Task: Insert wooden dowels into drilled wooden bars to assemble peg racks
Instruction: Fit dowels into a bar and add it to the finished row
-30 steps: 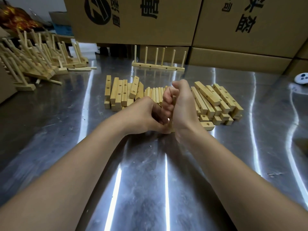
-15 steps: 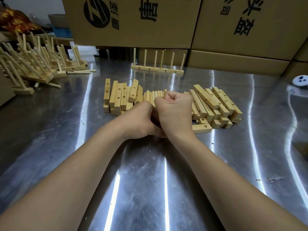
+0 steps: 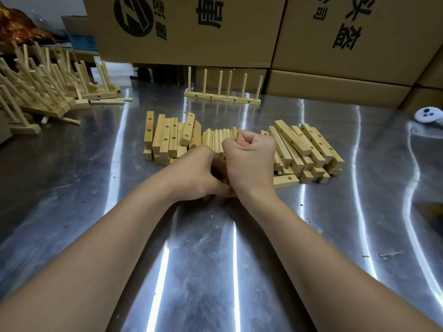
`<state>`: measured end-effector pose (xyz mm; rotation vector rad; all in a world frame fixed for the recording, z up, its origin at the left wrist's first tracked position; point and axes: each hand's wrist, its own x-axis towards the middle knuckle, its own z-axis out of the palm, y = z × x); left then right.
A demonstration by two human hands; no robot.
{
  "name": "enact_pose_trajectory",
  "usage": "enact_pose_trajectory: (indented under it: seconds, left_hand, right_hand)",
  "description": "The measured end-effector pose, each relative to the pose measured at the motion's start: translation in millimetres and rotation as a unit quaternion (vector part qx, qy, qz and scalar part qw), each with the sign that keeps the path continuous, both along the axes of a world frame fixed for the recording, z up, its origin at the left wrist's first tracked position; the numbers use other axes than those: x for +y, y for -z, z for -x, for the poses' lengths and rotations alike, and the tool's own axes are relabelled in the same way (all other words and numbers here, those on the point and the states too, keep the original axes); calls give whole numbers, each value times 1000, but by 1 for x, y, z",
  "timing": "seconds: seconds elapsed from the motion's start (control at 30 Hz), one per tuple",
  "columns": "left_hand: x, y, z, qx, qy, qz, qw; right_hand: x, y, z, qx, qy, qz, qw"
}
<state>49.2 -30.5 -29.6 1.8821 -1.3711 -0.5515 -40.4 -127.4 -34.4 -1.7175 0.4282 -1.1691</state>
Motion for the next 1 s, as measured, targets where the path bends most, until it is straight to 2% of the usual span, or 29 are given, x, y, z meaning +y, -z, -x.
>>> enact_pose_trajectory:
  seconds: [0.27, 0.4, 0.5, 0.73, 0.83, 1.0]
  left_hand:
    - [1, -4, 2, -15, -26, -19, 999]
    - [1, -9, 1, -33, -15, -19, 999]
    - [6, -11, -7, -87, -44, -43, 994]
    - [21, -17, -25, -151, -90, -82, 981]
    - [23, -18, -29, -153, -99, -82, 980]
    - [24, -15, -33, -171, -94, -79, 978]
  right_hand:
    - [7, -3, 7, 24, -19, -5, 1000]
    - [6, -6, 18, 80, -53, 7, 995]
    - [-2, -15, 30, 117, -101, 6, 988]
    - [-57, -25, 49, 76, 105, 50, 990]
    - [-68, -15, 55, 93, 144, 88, 981]
    - [-73, -1, 63, 184, 147, 219, 947]
